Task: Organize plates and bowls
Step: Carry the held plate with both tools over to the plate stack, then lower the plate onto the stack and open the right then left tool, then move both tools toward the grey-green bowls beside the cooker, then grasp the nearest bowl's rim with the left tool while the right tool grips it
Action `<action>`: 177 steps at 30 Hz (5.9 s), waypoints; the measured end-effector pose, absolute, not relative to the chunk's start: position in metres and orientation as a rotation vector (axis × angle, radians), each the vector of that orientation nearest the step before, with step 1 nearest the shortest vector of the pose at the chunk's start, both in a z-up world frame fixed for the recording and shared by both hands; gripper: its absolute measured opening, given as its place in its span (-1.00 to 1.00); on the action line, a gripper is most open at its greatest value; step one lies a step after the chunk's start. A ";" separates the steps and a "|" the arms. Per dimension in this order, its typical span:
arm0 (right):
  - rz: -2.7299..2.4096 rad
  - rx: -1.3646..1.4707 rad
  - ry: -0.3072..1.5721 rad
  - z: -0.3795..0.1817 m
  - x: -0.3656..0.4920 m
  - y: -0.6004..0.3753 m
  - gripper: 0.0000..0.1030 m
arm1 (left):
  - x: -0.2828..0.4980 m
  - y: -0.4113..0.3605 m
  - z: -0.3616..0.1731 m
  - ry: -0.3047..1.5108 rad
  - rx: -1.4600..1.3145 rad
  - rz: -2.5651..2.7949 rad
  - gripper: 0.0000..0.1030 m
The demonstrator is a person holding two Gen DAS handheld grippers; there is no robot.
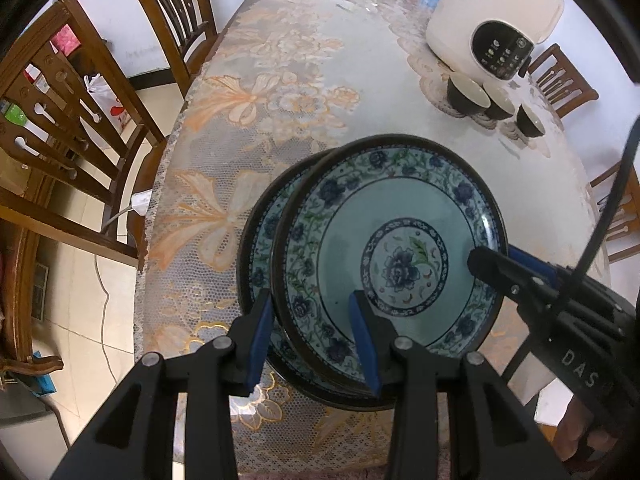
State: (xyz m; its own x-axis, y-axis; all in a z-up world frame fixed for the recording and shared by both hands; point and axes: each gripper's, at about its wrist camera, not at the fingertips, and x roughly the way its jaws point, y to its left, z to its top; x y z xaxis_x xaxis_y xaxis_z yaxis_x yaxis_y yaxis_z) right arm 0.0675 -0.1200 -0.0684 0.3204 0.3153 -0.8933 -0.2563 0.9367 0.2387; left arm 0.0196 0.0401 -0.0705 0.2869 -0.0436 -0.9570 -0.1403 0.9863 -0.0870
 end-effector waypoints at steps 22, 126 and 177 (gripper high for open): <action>0.343 0.083 1.210 -0.073 0.074 -0.126 -0.45 | 0.022 0.049 -0.073 1.291 -0.189 0.064 -0.22; 0.337 0.369 1.109 -0.062 0.183 -0.247 -0.47 | 0.217 -0.040 -0.050 1.207 -0.124 -0.100 0.01; 0.360 0.399 1.114 -0.087 0.232 -0.218 -0.63 | 0.256 -0.063 -0.083 1.244 -0.181 -0.244 -0.84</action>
State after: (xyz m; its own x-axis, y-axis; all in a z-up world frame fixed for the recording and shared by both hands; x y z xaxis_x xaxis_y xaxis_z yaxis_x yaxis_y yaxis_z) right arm 0.2323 -0.2181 -0.0871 0.3974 0.4702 -0.7880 -0.0796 0.8732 0.4809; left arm 0.2559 -0.0630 -0.0826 0.3007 -0.2806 -0.9115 0.0851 0.9598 -0.2674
